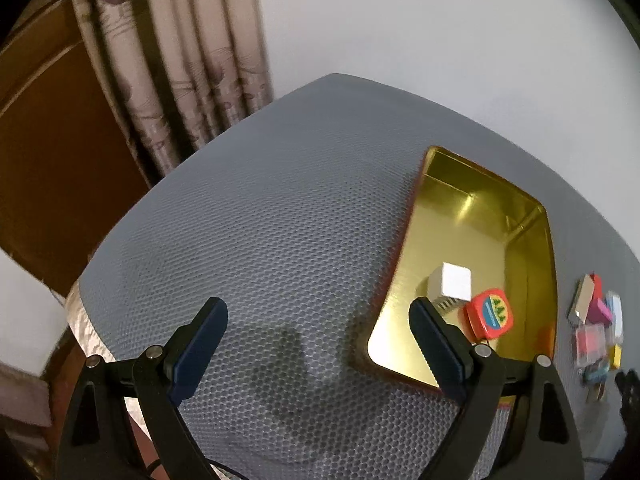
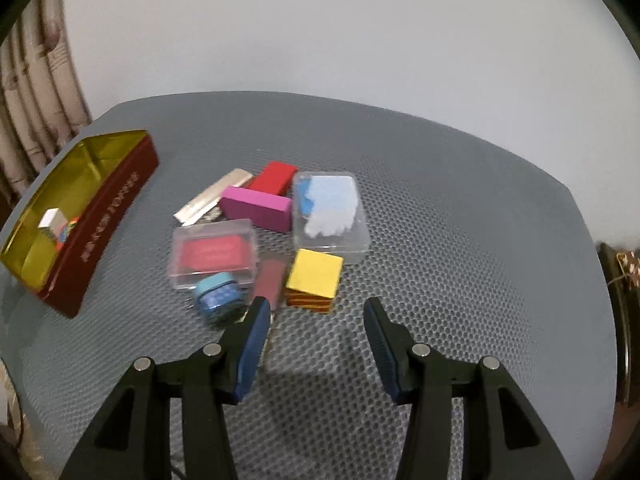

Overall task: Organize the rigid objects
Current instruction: 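Move the right gripper back to the pile and grasp the yellow cube, then grasp the blue tape roll with the left gripper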

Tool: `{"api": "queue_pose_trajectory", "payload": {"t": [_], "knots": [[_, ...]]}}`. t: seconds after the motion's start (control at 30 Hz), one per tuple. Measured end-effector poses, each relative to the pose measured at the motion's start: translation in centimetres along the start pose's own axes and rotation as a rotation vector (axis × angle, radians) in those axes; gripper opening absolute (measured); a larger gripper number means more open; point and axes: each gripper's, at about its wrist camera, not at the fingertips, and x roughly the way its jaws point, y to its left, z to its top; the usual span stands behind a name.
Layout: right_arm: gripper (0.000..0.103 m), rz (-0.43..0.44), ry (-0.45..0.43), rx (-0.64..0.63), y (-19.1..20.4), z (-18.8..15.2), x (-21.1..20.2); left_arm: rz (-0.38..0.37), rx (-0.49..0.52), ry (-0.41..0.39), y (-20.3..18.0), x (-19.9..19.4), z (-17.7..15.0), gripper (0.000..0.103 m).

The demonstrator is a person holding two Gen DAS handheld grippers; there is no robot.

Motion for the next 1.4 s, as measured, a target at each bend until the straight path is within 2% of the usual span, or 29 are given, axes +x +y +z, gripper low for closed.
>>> {"api": "queue_pose_trajectory", "payload": {"t": [0.17, 0.5, 0.7, 0.8, 0.83, 0.87, 1.03, 1.17, 1.27, 1.4], "knots": [[0.05, 0.02, 0.018, 0.027, 0.2, 0.1, 1.5, -0.011, 0.077, -0.026, -1.4, -0.4, -0.3, 0.091], [0.05, 0.008, 0.025, 0.054, -0.5, 0.4, 3.2, -0.062, 0.183, -0.059, -4.0, -1.0, -1.1, 0.091], [0.05, 0.001, 0.03, 0.026, -0.5, -0.1, 4.1, -0.101, 0.306, -0.082, -7.3, -2.5, -2.6, 0.091], [0.042, 0.012, 0.011, 0.019, -0.4, -0.3, 4.2, -0.131, 0.369, -0.094, -9.1, -3.5, -3.6, 0.092], [0.032, 0.018, 0.01, 0.013, -0.4, -0.3, 4.3, -0.148, 0.405, -0.102, -10.1, -4.1, -4.0, 0.092], [0.03, 0.019, 0.014, 0.009, -0.3, -0.4, 4.5, -0.161, 0.426, -0.106, -10.7, -4.4, -4.4, 0.093], [0.03, -0.002, -0.019, 0.01, -0.5, -1.0, 4.4, -0.261, 0.55, -0.091, -14.7, -5.7, -6.7, 0.093], [0.03, -0.079, -0.039, 0.012, -1.5, -1.9, 4.2, -0.385, 0.629, -0.054, -18.2, -6.4, -8.6, 0.093], [0.03, -0.149, -0.053, -0.02, -2.3, -1.9, 4.8, -0.447, 0.676, -0.013, -20.3, -6.3, -9.3, 0.093], [0.03, -0.172, -0.069, -0.052, -3.2, -2.9, 4.6, -0.497, 0.708, 0.042, -22.7, -5.8, -9.7, 0.093]]}}
